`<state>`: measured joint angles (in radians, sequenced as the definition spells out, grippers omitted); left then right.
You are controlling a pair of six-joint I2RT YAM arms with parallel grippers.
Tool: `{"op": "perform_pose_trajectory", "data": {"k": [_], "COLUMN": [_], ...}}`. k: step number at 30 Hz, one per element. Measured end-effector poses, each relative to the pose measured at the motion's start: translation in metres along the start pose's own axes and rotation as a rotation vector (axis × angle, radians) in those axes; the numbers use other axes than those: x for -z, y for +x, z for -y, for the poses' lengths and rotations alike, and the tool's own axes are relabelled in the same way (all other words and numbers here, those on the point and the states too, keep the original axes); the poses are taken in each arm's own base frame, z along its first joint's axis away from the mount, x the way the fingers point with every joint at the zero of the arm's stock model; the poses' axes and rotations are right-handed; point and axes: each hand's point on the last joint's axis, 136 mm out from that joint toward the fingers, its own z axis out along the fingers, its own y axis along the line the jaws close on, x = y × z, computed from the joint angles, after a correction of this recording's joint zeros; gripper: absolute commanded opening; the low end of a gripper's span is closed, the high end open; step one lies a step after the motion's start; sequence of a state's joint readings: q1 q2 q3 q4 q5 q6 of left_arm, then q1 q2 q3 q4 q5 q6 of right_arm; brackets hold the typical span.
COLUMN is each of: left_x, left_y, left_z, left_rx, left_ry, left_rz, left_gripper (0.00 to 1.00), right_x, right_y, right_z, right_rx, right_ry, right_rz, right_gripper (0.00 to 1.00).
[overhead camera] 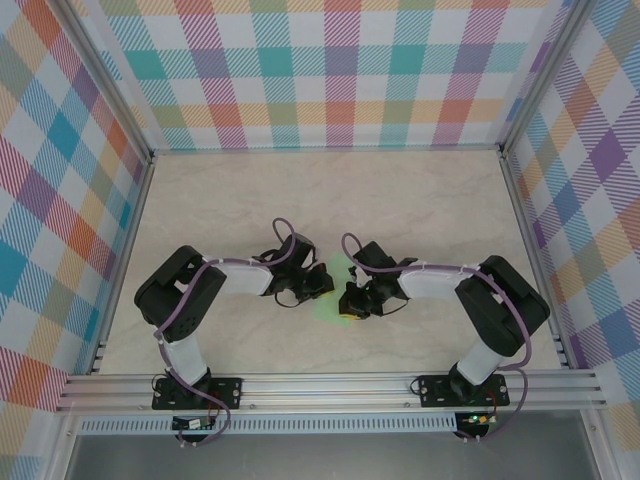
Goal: Fold a paper plane with a square sheet of paper (pick it up from the middle)
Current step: Fold the triangle a second time at the center of the table.
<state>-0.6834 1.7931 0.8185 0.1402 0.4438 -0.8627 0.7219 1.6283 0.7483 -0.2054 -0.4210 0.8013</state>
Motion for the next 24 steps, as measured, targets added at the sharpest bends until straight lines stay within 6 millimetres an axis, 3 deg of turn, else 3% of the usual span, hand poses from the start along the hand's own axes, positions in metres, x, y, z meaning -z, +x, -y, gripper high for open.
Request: {"op": "perform_pose_trajectory", "data": {"k": [8,13,24], "left_x": [0.000,-0.001,-0.001], "left_y": [0.000,0.001,0.000], "left_z": [0.001,0.002,0.001], "left_rx": [-0.006,-0.007,0.004], "left_ry": [0.009,0.010,0.008], "left_rz": [0.004,0.003,0.009], "left_gripper": [0.00,0.00,0.00], "right_x": [-0.001,-0.016,-0.014], "right_y": [-0.020,-0.021,-0.015], "right_z": [-0.022,-0.012,-0.010], "right_rx": [0.006,-0.018,0.007], "right_ry": [-0.052,-0.036,-0.081], "right_rz": [0.046,0.022,0.037], "right_gripper": [0.12,0.12,0.15]}}
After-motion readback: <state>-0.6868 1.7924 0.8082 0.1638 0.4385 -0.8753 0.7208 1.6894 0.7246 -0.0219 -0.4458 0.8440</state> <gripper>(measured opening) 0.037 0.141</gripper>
